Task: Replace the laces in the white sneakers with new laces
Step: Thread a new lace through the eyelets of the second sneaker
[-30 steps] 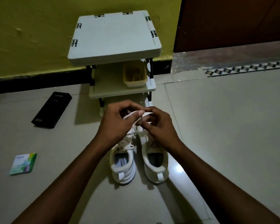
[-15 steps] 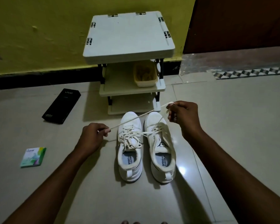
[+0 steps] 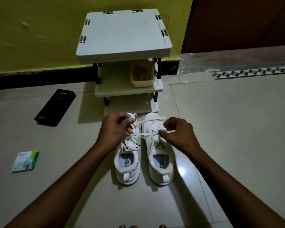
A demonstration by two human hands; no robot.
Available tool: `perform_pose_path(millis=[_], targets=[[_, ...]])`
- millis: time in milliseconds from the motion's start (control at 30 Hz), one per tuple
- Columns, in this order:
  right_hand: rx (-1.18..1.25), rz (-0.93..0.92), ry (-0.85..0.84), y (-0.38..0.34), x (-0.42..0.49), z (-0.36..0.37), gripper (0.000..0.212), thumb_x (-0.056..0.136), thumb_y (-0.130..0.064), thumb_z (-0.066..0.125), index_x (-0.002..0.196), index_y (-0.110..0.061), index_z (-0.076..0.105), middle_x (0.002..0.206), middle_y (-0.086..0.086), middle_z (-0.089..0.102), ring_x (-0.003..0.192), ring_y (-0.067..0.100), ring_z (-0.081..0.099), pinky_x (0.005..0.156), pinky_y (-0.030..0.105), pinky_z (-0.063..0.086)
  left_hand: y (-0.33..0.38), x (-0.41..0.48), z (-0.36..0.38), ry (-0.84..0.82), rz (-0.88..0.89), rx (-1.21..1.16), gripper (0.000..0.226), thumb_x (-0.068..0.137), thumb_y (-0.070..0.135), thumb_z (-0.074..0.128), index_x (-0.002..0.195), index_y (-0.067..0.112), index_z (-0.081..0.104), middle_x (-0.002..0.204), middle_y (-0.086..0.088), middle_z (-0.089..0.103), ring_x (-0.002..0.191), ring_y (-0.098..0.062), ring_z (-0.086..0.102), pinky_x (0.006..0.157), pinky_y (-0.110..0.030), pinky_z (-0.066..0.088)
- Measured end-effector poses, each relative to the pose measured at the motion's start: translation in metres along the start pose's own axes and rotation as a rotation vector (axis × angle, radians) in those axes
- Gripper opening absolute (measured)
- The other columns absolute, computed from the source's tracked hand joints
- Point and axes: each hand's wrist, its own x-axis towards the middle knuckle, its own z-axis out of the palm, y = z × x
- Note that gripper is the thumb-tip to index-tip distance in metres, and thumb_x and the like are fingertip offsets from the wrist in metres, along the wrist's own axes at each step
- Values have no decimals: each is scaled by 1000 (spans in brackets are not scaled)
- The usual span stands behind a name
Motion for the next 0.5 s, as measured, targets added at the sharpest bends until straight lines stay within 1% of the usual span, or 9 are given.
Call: perform_pose_path(millis=[100,167,233,267,333,367,400,433,500], targets=[[-186,-74,-132,0,-5,1,41,68,-31,84,104,-15,72,95,-2,73,89,15,68,84,31,55,8,1,26,-72,-32,-96,8,91,-5,69,83,-6,67,75,-19,73,66,-32,73,66,-39,63],[-217,-103,-128,3,-7,4,36,70,-29,81,102,-15,73,91,1,73,87,18,68,82,35,57,9,1,40,-92,-63,-113,9,85,-12,72,79,-10,65,77,-24,72,72,-38,75,68,-41,64],[-133,-67,-70,8,-6,7,26,74,-23,77,98,-15,75,88,0,74,82,16,70,80,35,59,9,1,54,-96,-83,-66,12,80,-13,77,77,-10,66,75,-20,73,72,-33,76,67,-38,64],[-81,-33,-41,11,-6,9,23,76,-21,76,98,-15,76,88,-2,74,79,12,71,79,30,59,10,1,58,-93,-85,-28,13,78,-11,80,76,-8,67,74,-16,74,71,-28,77,65,-34,63],[-7,18,13,17,-5,10,24,77,-18,76,101,-15,77,87,-5,73,72,3,69,73,10,53,10,1,67,-98,-75,21,16,75,-8,84,75,-3,69,73,-10,75,69,-21,76,63,-29,62],[21,28,30,20,-5,11,25,78,-17,76,103,-15,77,87,-5,74,69,0,68,69,4,48,9,1,70,-101,-67,38,16,74,-7,84,75,-1,69,72,-8,74,67,-17,75,63,-27,62],[57,36,39,24,-5,11,25,78,-16,77,103,-15,77,86,-6,74,68,-3,68,67,1,46,10,0,75,-101,-65,61,16,74,-7,84,76,0,70,70,-5,74,64,-12,74,62,-24,60],[100,44,42,27,-6,12,24,78,-15,77,102,-16,77,84,-8,73,67,-4,68,67,3,47,9,0,78,-92,-67,83,15,74,-6,84,76,0,70,67,-3,73,62,-7,73,60,-20,58],[213,68,50,35,-6,14,18,78,-13,76,95,-18,78,80,-10,74,69,-2,69,70,14,53,8,1,83,-66,-70,139,16,73,-2,85,74,4,71,64,1,73,61,-3,72,60,-17,56]])
